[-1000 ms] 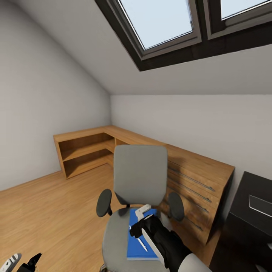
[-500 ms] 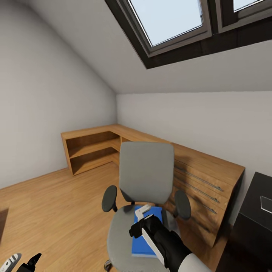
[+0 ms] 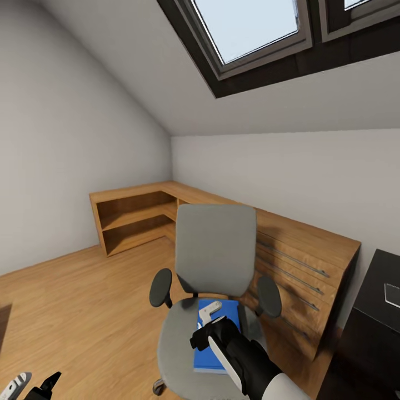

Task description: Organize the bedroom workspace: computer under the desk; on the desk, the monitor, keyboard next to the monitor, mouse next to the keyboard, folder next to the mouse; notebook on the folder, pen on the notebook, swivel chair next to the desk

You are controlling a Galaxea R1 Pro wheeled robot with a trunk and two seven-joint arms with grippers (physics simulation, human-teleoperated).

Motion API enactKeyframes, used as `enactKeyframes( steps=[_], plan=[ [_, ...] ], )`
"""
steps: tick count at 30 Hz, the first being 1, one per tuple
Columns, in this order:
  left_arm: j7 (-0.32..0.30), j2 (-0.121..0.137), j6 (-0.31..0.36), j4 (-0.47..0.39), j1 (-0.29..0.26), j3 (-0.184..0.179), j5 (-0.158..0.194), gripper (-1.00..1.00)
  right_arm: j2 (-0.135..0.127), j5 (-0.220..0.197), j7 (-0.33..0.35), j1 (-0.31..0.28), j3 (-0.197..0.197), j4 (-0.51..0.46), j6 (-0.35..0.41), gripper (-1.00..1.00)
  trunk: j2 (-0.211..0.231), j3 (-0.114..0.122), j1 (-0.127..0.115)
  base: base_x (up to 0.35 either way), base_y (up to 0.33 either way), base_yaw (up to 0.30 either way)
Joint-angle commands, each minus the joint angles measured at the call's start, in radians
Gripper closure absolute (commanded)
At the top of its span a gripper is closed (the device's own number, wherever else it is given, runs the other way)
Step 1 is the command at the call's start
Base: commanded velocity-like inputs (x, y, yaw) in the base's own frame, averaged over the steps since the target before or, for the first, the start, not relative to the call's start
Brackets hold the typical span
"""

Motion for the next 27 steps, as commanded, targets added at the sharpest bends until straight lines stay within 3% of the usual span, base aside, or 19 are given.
enactKeyframes(
  steps=[1,5,11,13,17,19,27],
  plan=[
    [0.006,-0.001,0.005,-0.002,0.000,0.001,0.011,-1.00,0.000,-0.011,-0.010,-0.001,0.003,0.000,0.002,-1.00,-0.001,-0.001,0.000,0.000,0.000,0.000],
    [-0.005,0.003,0.007,0.003,0.000,0.000,0.011,-1.00,0.000,-0.012,-0.011,-0.001,0.003,0.000,0.002,-1.00,-0.001,-0.001,0.000,0.000,0.000,0.000],
    [-0.057,0.010,0.008,0.011,0.000,-0.060,0.006,-1.00,0.000,-0.012,-0.011,-0.002,0.002,0.000,0.003,-1.00,-0.001,-0.001,0.000,0.108,-0.043,0.000],
    [-0.059,0.011,0.008,0.014,0.000,-0.059,0.008,-1.00,0.000,-0.012,-0.011,-0.002,0.002,0.000,0.003,-1.00,-0.001,-0.001,0.000,0.095,-0.035,0.000],
    [-0.070,0.001,0.026,0.016,0.002,0.034,0.070,-1.00,0.000,-0.013,-0.011,-0.002,0.001,0.000,0.003,-1.00,-0.008,-0.004,0.004,0.033,-0.012,0.000],
    [-0.073,0.000,0.045,0.013,0.003,0.055,0.093,-1.00,0.000,-0.011,-0.011,-0.002,0.001,-0.003,0.003,-1.00,-0.022,-0.010,0.011,0.012,-0.004,0.000],
    [-0.077,0.004,0.068,0.017,0.003,0.077,0.115,-1.00,0.000,-0.011,-0.010,-0.002,0.000,-0.010,0.003,-1.00,-0.078,-0.035,0.042,0.003,-0.001,0.000]
  ],
)
